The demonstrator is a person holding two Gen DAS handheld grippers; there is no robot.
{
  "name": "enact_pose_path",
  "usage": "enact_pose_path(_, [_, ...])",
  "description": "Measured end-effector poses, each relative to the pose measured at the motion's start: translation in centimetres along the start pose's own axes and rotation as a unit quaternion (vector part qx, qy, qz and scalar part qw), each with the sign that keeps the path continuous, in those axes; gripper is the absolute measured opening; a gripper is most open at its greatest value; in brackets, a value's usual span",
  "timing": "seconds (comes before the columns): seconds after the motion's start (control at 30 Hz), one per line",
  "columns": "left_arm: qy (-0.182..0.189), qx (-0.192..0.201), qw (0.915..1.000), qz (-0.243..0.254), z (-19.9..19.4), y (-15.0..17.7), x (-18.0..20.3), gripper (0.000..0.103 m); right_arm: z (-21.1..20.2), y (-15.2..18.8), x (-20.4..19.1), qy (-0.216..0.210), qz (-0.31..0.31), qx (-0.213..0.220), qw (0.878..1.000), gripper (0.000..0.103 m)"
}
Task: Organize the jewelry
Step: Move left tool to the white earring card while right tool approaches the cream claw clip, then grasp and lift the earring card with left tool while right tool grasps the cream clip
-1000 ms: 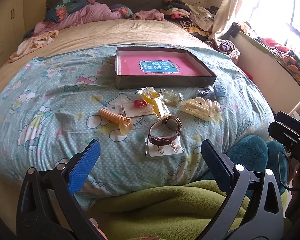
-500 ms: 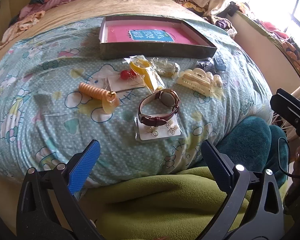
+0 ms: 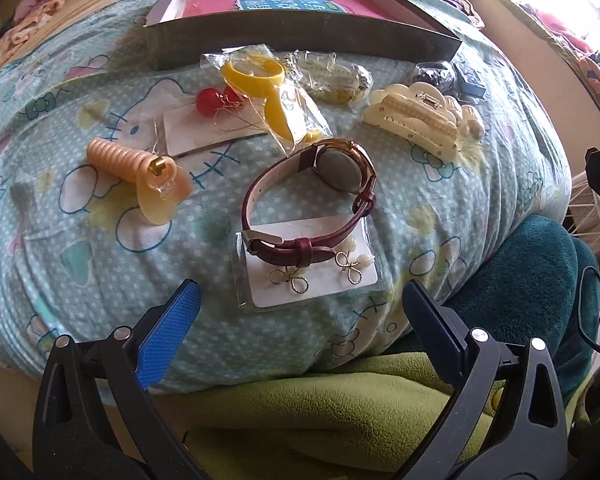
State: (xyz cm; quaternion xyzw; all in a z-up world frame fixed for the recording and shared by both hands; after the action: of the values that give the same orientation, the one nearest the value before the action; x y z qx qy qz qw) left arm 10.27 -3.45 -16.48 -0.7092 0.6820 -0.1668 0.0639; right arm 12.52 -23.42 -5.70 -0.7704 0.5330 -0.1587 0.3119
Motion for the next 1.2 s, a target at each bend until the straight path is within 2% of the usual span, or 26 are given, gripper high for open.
enact_pose_path(0.23, [0.000,0.004,0.9999,0.011,0.6,-0.9,-0.1,0.093,3.0,0.0,1.0,0.010,-0.005,-0.029,1.000,0.099])
enact_pose_path(0.37, [-0.016,0.004,0.9996,0.025,0.9,-1.2,0.2,0.079,5.3,-0.1,1.7,0.024,-0.020,-0.053,0.998,0.099])
enact_pose_path(0.5, [-0.014,0.014,0.9993,0.032,0.8,-1.7,0.3,0.068,7.6,-0.4,2.4,0.033,-0.039,-0.080,0.995,0.099])
enact_pose_path(0.73, [0.008,0.031,0.9985,0.044,0.1,-2.6,0.9,0.063,10.3,-0.9,2.8,0.026,-0.066,-0.090,0.993,0.096])
enact_pose_path(0.8, [0.012,0.040,0.9979,0.050,-0.4,-2.9,1.2,0.063,10.8,-0.8,2.7,0.015,-0.073,-0.097,0.993,0.080])
enact_pose_path(0.93, [0.022,0.051,0.9973,0.047,-1.5,-3.3,1.0,0.063,11.5,-0.7,2.3,-0.025,-0.072,-0.112,0.991,0.063])
enact_pose_path(1.0, [0.027,0.054,0.9973,0.041,-2.0,-3.5,0.8,0.063,11.4,-0.9,1.7,-0.055,-0.070,-0.114,0.989,0.042])
enact_pose_path(1.07, [0.032,0.058,0.9971,0.037,-2.7,-3.7,0.6,0.063,11.2,-1.0,1.3,-0.072,-0.072,-0.115,0.988,0.034])
enact_pose_path(1.2, [0.035,0.068,0.9964,0.037,-3.8,-4.4,0.7,0.063,10.2,-1.2,0.9,-0.089,-0.075,-0.098,0.988,0.034])
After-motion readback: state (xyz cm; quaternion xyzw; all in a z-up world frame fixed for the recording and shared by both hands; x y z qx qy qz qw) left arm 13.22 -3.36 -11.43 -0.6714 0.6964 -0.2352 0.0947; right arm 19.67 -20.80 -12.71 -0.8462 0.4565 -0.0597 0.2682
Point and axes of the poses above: each gripper's, at about its wrist camera, not at the fingertips, and z roughly the way its jaws point, x to its right, y to its underside, the point moved 8 cm from there along z, roughly the way its jaws point, and after that the axes turned 2 degrees about -x, right-handed, at the moved point
